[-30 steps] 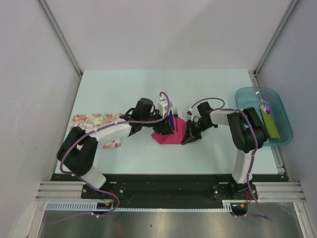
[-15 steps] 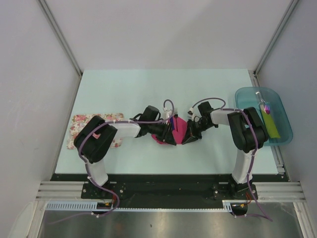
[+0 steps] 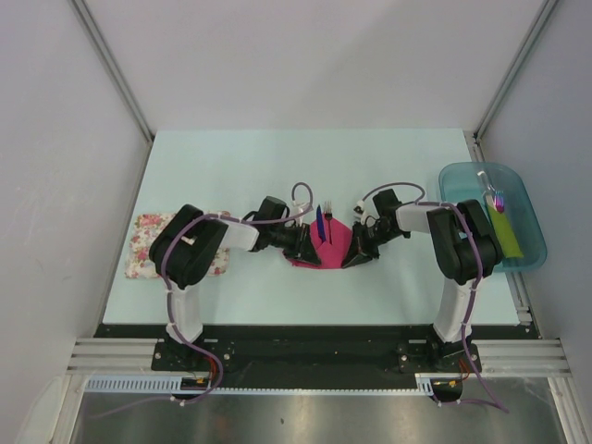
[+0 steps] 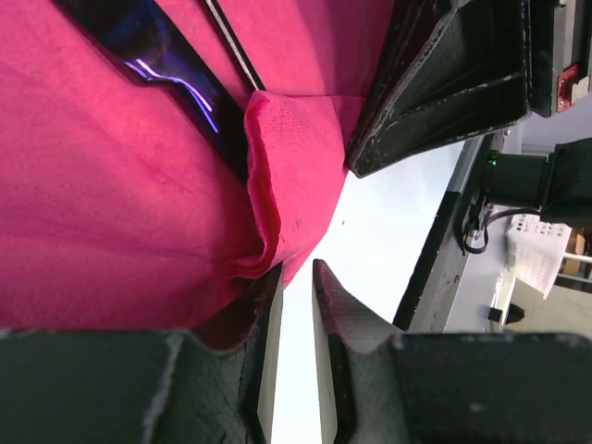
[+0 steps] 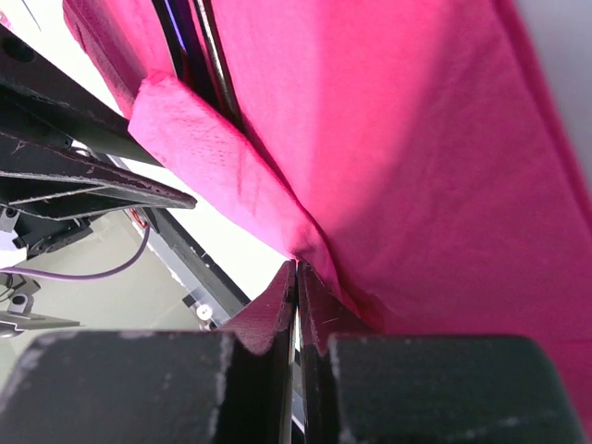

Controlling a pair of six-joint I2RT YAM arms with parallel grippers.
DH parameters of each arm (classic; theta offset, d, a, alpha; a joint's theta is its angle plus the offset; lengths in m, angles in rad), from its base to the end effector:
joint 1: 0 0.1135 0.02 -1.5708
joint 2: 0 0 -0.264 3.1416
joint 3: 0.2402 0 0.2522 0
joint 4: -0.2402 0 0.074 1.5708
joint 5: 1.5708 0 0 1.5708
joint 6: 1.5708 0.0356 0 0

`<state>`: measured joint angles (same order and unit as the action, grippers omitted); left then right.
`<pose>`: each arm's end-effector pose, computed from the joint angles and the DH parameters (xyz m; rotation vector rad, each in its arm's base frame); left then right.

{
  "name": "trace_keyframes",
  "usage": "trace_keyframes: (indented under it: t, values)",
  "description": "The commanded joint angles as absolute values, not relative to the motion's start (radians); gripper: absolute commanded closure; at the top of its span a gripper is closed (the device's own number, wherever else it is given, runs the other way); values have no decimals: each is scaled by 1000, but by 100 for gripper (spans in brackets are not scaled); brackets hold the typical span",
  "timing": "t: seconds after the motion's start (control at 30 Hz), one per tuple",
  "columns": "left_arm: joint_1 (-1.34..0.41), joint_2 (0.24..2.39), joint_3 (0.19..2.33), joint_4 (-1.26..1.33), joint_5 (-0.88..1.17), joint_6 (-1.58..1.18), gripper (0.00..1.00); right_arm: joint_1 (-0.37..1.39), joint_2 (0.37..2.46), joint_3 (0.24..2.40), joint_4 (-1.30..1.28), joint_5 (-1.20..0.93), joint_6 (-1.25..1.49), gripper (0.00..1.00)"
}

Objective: Place the utensils on the paper napkin and roll it up

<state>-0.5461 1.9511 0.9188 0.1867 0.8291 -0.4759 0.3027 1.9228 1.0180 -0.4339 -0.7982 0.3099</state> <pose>0.2941 -0.2095 0.1057 0.5112 2.5148 -1.4412 0.3096 0.1234 0.1096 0.1298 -2.8492 -1.2456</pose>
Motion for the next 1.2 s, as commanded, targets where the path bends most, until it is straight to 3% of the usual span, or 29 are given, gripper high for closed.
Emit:
trace_keyframes:
  t: [0.0, 0.83, 1.17]
  values:
    - [-545, 1988, 916, 222, 844, -488, 77, 287, 1925, 1012, -445, -795, 273, 94]
    - [-538, 1953, 908, 213, 828, -462, 77, 322, 1939, 1062, -390, -784, 301, 94]
    - [-548, 1865, 887, 443, 876, -590, 71, 321, 1973, 1063, -387, -759, 301, 96]
